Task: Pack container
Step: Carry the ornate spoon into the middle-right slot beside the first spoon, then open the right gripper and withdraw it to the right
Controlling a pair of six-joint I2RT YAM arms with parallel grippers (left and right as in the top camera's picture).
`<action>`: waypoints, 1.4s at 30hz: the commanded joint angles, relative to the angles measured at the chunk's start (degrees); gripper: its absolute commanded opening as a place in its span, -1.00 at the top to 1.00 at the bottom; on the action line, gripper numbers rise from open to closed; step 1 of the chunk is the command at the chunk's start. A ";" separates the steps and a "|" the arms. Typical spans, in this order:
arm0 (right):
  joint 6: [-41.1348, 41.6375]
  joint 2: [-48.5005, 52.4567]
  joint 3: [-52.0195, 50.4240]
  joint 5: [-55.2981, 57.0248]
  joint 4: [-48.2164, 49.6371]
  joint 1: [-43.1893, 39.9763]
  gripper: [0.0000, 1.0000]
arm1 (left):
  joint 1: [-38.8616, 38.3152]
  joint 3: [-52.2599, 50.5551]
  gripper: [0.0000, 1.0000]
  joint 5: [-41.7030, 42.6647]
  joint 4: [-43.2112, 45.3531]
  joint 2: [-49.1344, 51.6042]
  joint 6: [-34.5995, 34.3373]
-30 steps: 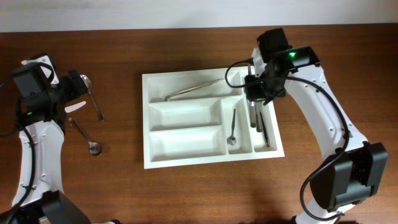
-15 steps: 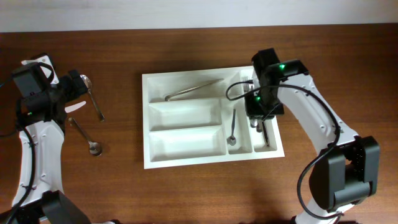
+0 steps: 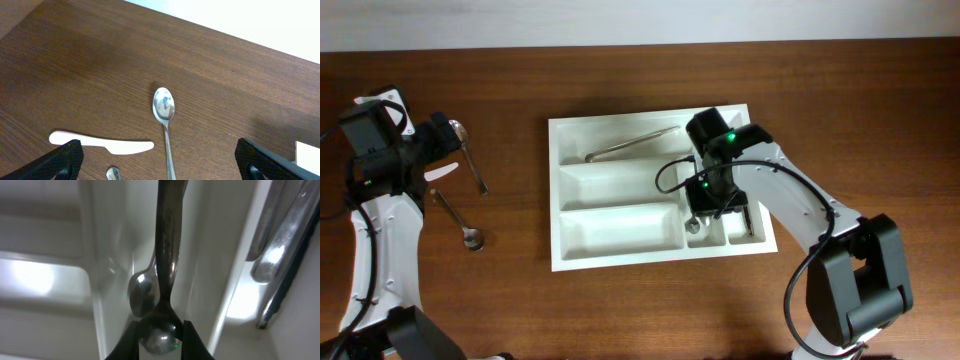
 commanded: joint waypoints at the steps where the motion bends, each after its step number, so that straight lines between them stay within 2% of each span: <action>1: 1.53 -0.55 -1.22 0.76 0.83 0.28 0.41 | 0.33 1.09 -0.98 -0.20 0.13 0.31 0.04; 2: 1.49 -0.55 -1.25 0.76 0.83 0.28 0.26 | 0.33 1.09 -0.98 -0.20 0.13 0.31 0.04; 7: 0.74 -0.55 -0.17 1.05 0.98 0.20 0.22 | 0.33 1.09 -0.98 -0.20 0.13 0.31 0.04; 10: -1.14 -0.55 2.14 1.40 1.05 0.20 -0.01 | 0.33 1.09 -0.98 -0.20 0.13 0.31 0.04; 12: -3.37 -0.55 4.48 1.86 0.39 0.20 -0.03 | 0.33 1.09 -0.98 -0.20 0.13 0.31 0.04; 14: -3.50 -0.55 7.34 5.16 -0.48 0.09 -0.05 | 0.33 1.09 -0.98 -0.20 0.13 0.31 0.04; 18: -3.48 -0.57 15.52 13.86 -2.56 -2.23 -0.27 | 0.33 1.09 -0.98 -0.20 0.13 0.31 0.04; 23: -3.52 -0.57 26.12 15.41 -4.74 -10.01 -0.50 | 0.33 1.09 -0.98 -0.20 0.13 0.31 0.04; 28: -3.72 -0.57 32.72 15.37 -4.72 -21.99 -0.69 | 0.33 1.09 -0.98 -0.20 0.13 0.31 0.04; 36: -3.65 -0.55 33.03 11.67 -4.57 -39.15 -0.98 | 0.33 1.09 -0.98 -0.20 0.13 0.31 0.04; 42: -3.65 -0.55 33.03 11.67 -4.55 -46.05 -0.97 | 0.33 1.09 -0.98 -0.20 0.13 0.31 0.04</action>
